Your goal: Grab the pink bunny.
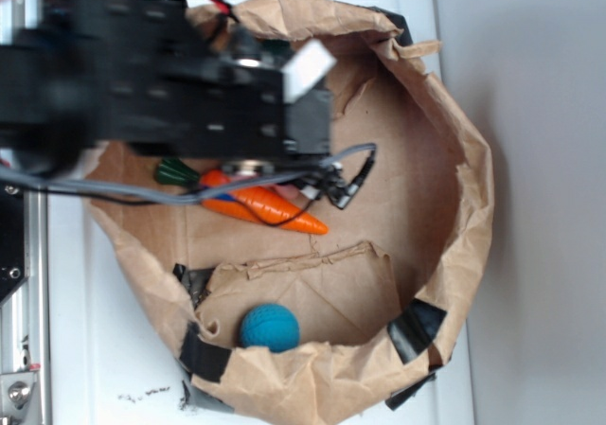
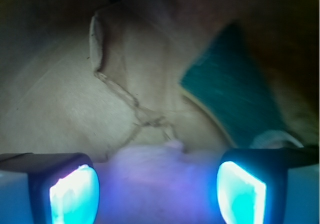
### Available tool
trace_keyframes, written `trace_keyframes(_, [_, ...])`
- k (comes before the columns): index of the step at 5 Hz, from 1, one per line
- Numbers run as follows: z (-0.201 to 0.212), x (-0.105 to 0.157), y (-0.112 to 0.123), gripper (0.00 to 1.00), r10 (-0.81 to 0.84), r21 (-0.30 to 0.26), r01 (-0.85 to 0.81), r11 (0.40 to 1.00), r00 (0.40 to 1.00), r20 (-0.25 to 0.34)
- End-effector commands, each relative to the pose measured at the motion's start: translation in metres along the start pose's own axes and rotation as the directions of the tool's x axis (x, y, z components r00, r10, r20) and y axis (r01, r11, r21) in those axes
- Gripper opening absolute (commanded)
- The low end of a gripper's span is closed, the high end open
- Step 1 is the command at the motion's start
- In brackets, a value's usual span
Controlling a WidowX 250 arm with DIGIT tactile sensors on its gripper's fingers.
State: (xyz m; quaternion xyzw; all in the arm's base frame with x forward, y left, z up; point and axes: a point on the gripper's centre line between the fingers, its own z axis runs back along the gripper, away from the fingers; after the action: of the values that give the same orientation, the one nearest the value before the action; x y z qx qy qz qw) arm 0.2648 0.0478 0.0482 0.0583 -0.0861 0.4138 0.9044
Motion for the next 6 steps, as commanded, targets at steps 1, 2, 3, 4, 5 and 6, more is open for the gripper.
trace_keyframes(1, [-0.019, 0.048, -0.020, 0.94, 0.058, -0.040, -0.055, 0.998, 0.996, 0.069])
trace_keyframes(2, [-0.018, 0.056, -0.029, 0.00, 0.089, -0.053, -0.085, 0.995, 0.993, 0.083])
trace_keyframes(3, [-0.015, 0.062, -0.035, 0.00, 0.102, -0.077, -0.097, 0.992, 0.992, 0.070])
trace_keyframes(4, [-0.006, 0.063, -0.034, 0.99, 0.068, -0.091, -0.062, 0.994, 0.996, 0.063])
trace_keyframes(5, [0.019, 0.061, -0.023, 1.00, -0.001, -0.117, 0.004, 0.993, 1.000, 0.028])
trace_keyframes(6, [0.038, 0.059, -0.002, 1.00, -0.112, -0.132, 0.115, 0.985, 0.993, 0.029])
